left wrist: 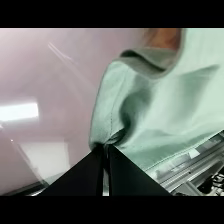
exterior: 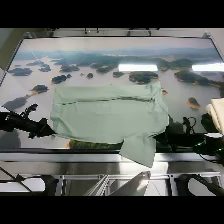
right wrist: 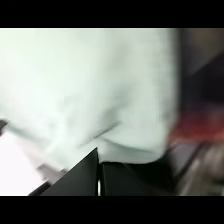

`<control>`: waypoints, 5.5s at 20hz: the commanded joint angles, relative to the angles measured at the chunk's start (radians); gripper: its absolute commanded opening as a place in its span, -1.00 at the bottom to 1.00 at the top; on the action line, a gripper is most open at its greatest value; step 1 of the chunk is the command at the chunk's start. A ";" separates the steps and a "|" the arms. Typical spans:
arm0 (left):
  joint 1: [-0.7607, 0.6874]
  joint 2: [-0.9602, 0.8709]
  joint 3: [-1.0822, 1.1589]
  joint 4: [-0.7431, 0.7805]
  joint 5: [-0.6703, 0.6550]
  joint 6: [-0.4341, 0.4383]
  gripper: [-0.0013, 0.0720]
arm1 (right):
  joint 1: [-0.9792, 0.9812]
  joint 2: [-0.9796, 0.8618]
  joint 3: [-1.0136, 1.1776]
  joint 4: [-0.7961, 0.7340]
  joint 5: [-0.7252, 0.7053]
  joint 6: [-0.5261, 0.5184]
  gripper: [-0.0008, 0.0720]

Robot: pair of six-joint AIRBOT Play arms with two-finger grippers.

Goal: Fold the shirts.

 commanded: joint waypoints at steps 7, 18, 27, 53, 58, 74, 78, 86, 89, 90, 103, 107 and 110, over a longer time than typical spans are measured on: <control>0.164 0.216 0.081 -0.225 -0.097 0.080 -0.91 | -0.195 0.226 0.183 0.230 0.247 -0.039 -0.92; -0.121 -0.278 0.762 -0.217 -0.072 -0.038 -0.91 | 0.132 -0.499 0.832 0.250 -0.057 -0.107 -0.92; -0.159 -0.640 1.158 -0.117 -0.320 -0.169 -0.10 | 0.077 -0.667 0.926 0.201 -0.014 -0.234 0.21; -0.859 -0.477 0.867 -0.153 0.246 -0.196 -0.94 | 0.057 -0.673 1.088 0.063 0.378 -0.011 -0.93; -0.972 -0.665 1.141 -0.076 0.164 -0.283 -0.94 | 0.006 -0.521 1.093 0.119 0.481 -0.002 -0.93; -0.570 -0.174 0.937 -0.593 -0.088 -0.052 -0.93 | 0.683 -0.463 1.164 0.087 -0.218 0.053 -0.93; -0.454 -0.077 0.760 -0.594 -0.082 0.013 -0.93 | 0.949 -0.782 1.424 0.010 -0.360 0.093 -0.57; -0.404 -0.059 0.529 -0.597 -0.090 0.104 -0.93 | 0.869 -0.903 1.614 0.465 -0.020 -0.131 -0.92; -0.404 -0.059 0.497 -0.596 -0.090 0.126 -0.93 | 0.727 -0.858 1.614 0.297 0.205 0.089 -0.92; -0.404 -0.059 0.496 -0.595 -0.091 0.126 -0.93 | 0.692 -0.835 1.612 0.225 0.254 0.150 -0.92; -0.407 -0.059 0.497 -0.698 -0.128 0.160 -0.93 | 0.538 -0.812 1.409 -0.448 0.174 0.538 0.94; -0.407 -0.059 0.497 -0.698 -0.137 0.163 -0.93 | 0.546 -0.912 1.409 -0.252 0.154 0.451 0.94; -0.407 -0.059 0.497 -0.698 -0.136 0.167 -0.93 | 0.583 -0.976 1.409 -0.080 0.153 0.380 0.93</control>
